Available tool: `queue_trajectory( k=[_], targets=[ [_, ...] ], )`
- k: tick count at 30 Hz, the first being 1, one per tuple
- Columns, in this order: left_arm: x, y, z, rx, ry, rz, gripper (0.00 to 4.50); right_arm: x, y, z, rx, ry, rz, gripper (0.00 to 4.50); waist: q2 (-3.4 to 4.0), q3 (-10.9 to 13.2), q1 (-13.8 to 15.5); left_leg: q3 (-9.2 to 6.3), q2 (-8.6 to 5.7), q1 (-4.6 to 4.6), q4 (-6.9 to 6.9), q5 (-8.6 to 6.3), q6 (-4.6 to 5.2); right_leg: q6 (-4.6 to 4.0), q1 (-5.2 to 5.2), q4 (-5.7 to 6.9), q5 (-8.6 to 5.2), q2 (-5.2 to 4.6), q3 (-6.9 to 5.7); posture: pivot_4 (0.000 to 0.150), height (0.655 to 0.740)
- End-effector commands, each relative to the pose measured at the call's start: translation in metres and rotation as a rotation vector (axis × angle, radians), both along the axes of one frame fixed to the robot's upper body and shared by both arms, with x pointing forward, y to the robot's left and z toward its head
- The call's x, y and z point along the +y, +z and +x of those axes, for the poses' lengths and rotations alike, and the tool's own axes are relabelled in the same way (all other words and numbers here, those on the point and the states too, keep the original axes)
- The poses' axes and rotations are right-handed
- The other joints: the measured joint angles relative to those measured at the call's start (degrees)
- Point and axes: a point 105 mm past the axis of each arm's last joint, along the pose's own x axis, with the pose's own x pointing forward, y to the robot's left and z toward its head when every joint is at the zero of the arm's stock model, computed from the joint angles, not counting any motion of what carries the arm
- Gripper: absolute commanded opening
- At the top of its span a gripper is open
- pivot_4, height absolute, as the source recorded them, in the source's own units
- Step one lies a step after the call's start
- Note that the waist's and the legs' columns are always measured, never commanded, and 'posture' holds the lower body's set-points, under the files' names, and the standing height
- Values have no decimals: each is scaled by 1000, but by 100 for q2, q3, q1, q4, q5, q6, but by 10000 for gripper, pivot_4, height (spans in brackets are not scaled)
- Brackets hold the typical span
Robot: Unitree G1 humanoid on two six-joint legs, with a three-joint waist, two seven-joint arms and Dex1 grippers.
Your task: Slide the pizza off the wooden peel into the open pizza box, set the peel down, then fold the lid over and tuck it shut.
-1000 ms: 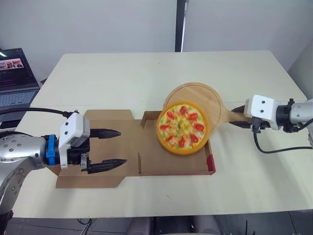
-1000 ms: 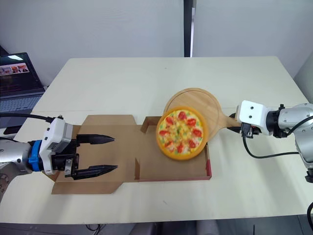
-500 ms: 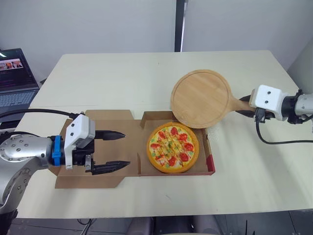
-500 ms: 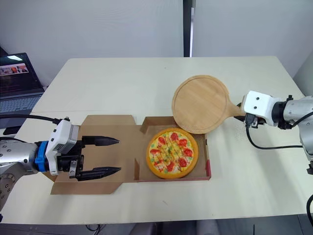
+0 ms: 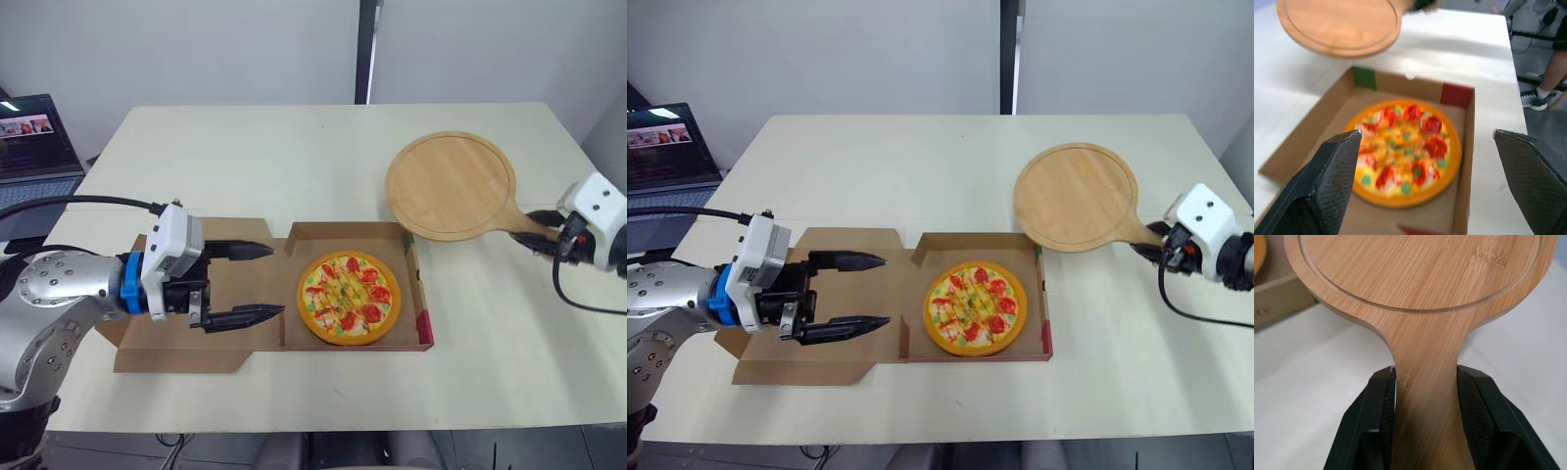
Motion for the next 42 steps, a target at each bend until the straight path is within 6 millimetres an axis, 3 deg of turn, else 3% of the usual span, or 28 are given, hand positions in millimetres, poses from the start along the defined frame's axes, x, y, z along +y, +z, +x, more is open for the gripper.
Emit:
queue_trajectory(
  k=[1,11,20,22,28,31,35,42],
  targets=[
    [-22,11,-4,-34,-56,-48,45000,-8,13,-15,-82,-114,67,15789,0,0,22,-1,0,-1,8,0,0,0,1,5,0,0,-1,1500,7400],
    [-52,5,9,-17,-63,-73,45000,-34,-49,-47,51,-348,94,15789,-1,0,49,2,-8,22,59,-1,2,4,23,62,-2,1,8,1500,7400],
    [-66,5,13,-22,-110,-97,45000,-34,-75,-51,117,-448,167,15789,0,0,23,10,-4,40,58,0,0,3,33,65,-2,6,18,1500,7400],
    [-67,4,14,-20,-116,-98,45000,-36,-77,-52,114,-473,169,15789,0,0,29,10,-5,40,58,0,1,3,34,64,-3,6,18,1500,7400],
    [-73,4,15,-23,-138,-108,45000,-36,-78,-59,137,-474,178,34974,-1,0,35,9,-5,41,58,0,1,4,35,64,-3,6,17,1500,7400],
    [-74,4,17,-32,-139,-110,45000,-38,-69,-63,113,-455,164,44822,-1,0,42,8,-5,40,58,0,1,4,36,64,-3,6,16,1500,7400],
    [-75,2,20,-38,-139,-112,45000,-31,-51,-64,72,-352,105,44822,-1,0,35,11,-6,44,58,-1,2,6,37,64,-4,6,19,1500,7400],
    [-65,2,22,-73,-72,-113,45000,-10,-32,-48,-20,-140,10,44822,-5,1,19,14,-2,52,58,-5,10,7,43,62,-4,9,20,1500,7400]
  ],
)
